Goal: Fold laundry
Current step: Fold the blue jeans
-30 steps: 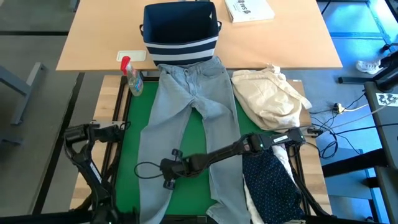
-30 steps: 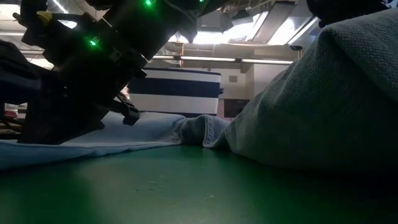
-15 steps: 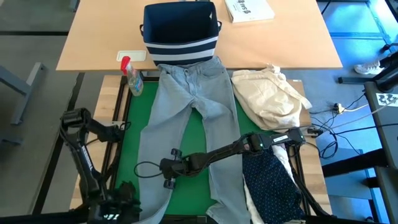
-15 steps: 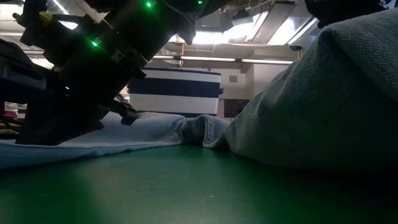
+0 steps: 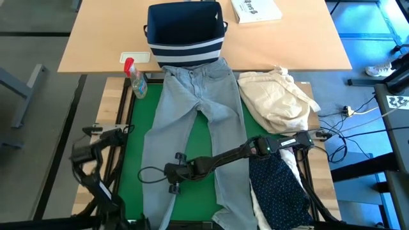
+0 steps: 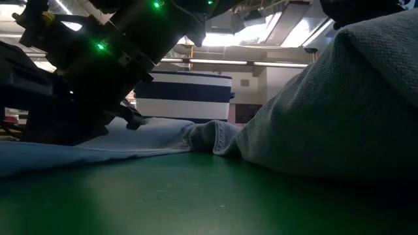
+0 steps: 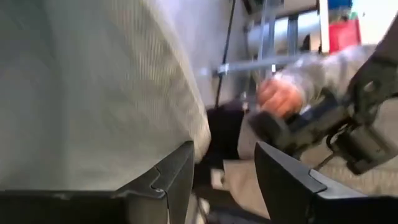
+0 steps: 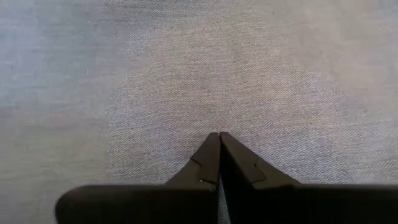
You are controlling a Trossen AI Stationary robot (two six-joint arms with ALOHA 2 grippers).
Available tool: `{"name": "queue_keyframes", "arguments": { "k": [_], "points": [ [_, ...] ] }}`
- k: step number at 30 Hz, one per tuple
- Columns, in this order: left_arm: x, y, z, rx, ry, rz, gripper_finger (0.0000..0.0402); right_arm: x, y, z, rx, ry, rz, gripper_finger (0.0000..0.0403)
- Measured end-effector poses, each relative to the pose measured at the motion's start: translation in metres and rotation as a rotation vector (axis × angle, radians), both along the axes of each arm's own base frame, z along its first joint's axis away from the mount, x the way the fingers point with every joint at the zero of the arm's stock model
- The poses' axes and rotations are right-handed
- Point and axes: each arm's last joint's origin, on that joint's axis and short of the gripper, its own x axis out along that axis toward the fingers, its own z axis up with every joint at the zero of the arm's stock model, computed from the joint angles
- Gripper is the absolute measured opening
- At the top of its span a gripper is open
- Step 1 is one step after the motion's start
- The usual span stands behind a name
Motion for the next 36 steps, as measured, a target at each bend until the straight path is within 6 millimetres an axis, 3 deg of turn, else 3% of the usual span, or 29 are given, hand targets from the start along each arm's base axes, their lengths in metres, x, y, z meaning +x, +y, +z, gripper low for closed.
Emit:
{"name": "queue_keyframes", "arguments": {
  "k": [5, 7, 11, 15, 19, 24, 27, 29, 33, 36],
  "points": [
    [0.005, -0.019, -0.023, -0.118, 0.248, -0.240, 0.0163, 0.000, 0.000, 0.000, -0.032, 0.000, 0.037, 0.0010],
    [0.005, -0.020, -0.014, -0.155, 0.268, -0.260, 0.0163, 0.000, 0.000, 0.000, -0.034, 0.001, 0.044, 0.0010],
    [0.004, -0.018, 0.025, -0.222, 0.265, -0.239, 0.0163, 0.000, 0.000, 0.000, -0.039, 0.002, 0.069, 0.0010],
    [-0.002, -0.001, 0.058, -0.117, 0.272, -0.139, 0.0163, 0.000, 0.001, 0.003, -0.053, -0.002, 0.100, 0.0010],
    [-0.009, 0.029, 0.079, 0.110, 0.226, 0.055, 0.0163, -0.003, 0.002, 0.013, -0.021, 0.013, 0.143, 0.0010],
    [-0.012, 0.064, 0.093, 0.363, 0.196, 0.190, 0.0163, -0.011, 0.011, 0.061, 0.043, -0.059, 0.201, 0.0010],
    [-0.011, 0.080, 0.091, 0.547, 0.190, 0.199, 0.0163, -0.019, 0.021, 0.094, 0.080, -0.129, 0.212, 0.0010],
    [-0.009, 0.088, 0.085, 0.653, 0.179, 0.179, 0.0163, -0.023, 0.031, 0.105, 0.139, -0.165, 0.212, 0.0010],
    [-0.007, 0.108, 0.060, 0.783, 0.195, 0.144, 0.0163, -0.030, 0.060, 0.111, 0.291, -0.219, 0.162, 0.0010],
    [-0.006, 0.120, 0.040, 0.809, 0.188, 0.140, 0.0163, -0.032, 0.082, 0.102, 0.368, -0.264, 0.073, 0.0010]
  ]
}}
